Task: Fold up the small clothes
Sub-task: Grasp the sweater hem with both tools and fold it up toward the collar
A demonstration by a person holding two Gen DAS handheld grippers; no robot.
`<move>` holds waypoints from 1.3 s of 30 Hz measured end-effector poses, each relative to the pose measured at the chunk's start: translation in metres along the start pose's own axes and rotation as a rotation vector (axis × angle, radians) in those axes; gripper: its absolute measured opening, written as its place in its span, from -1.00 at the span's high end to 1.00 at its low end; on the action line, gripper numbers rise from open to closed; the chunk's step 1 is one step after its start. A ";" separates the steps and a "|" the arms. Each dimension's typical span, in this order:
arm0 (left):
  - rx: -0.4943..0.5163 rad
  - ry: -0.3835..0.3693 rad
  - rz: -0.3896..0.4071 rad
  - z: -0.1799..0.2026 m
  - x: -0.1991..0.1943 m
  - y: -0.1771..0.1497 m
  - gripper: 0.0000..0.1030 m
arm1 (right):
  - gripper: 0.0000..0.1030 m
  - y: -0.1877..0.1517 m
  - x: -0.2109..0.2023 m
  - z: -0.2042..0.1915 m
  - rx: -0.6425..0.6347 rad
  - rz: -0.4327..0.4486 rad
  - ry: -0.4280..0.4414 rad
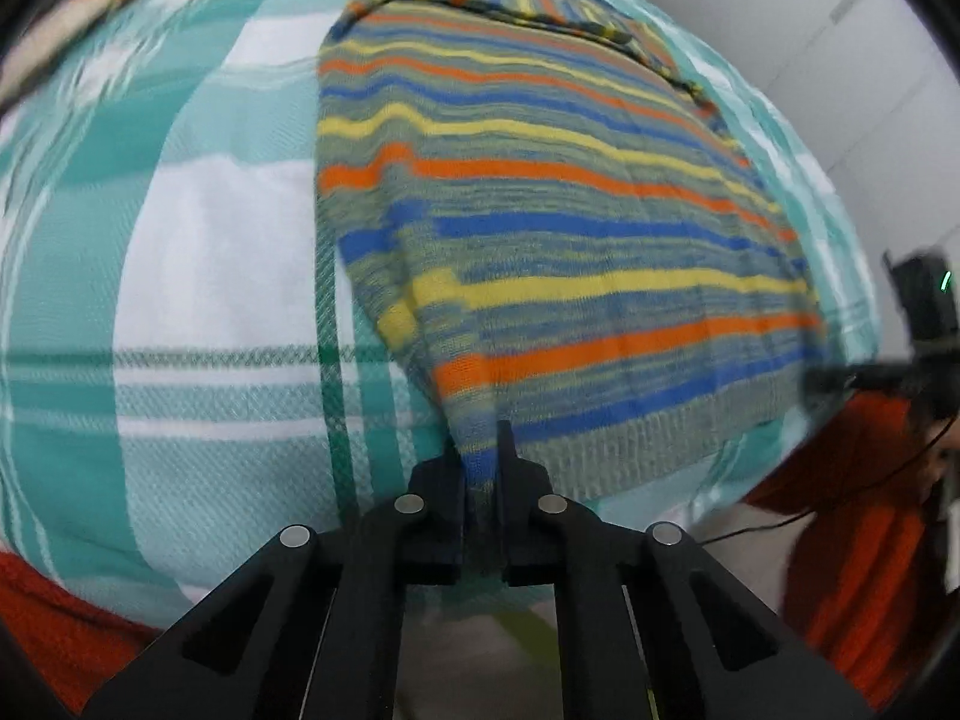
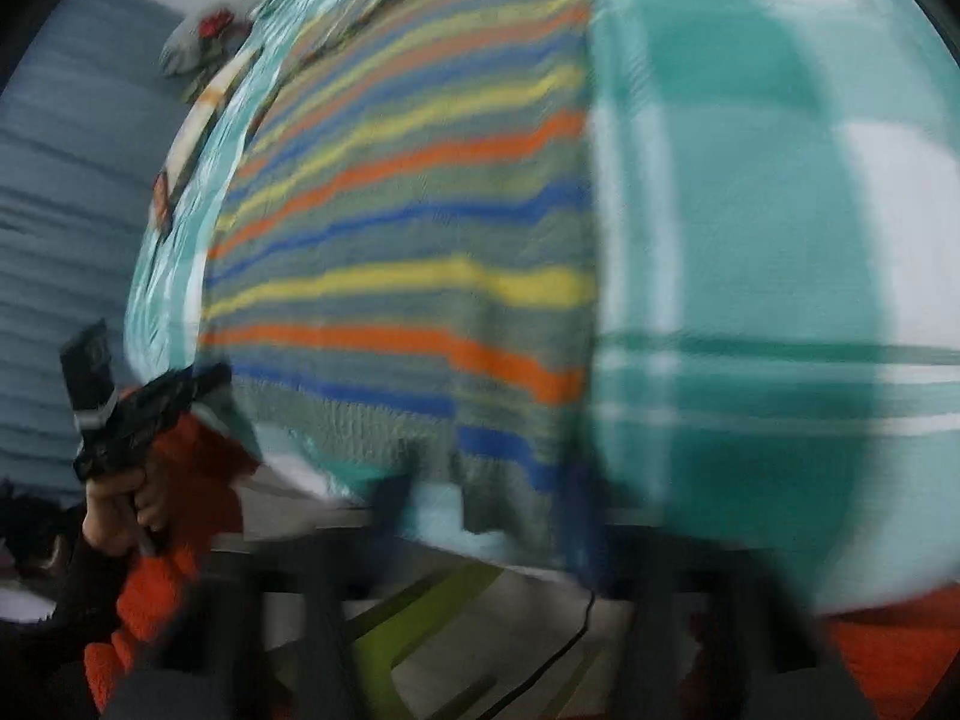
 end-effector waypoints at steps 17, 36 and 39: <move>-0.378 -0.261 0.204 -0.035 0.027 0.264 0.92 | 0.87 0.251 -0.060 -0.008 0.230 0.499 0.270; -0.670 -0.128 0.324 -0.154 0.142 0.433 -0.38 | 0.42 0.468 0.026 0.107 0.561 0.618 0.312; -0.582 -0.097 0.347 -0.151 0.126 0.428 -0.38 | 0.41 0.474 0.011 0.110 0.517 0.662 0.258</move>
Point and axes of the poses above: each gripper's, at about its wrist camera, not at the fingertips, and x roughly the way its jaws point, z to its right, y to its top, the point moved 9 cm from there along x, roughly the way its jaws point, and after that the axes turned 10 degrees about z, right-handed, at the moved point
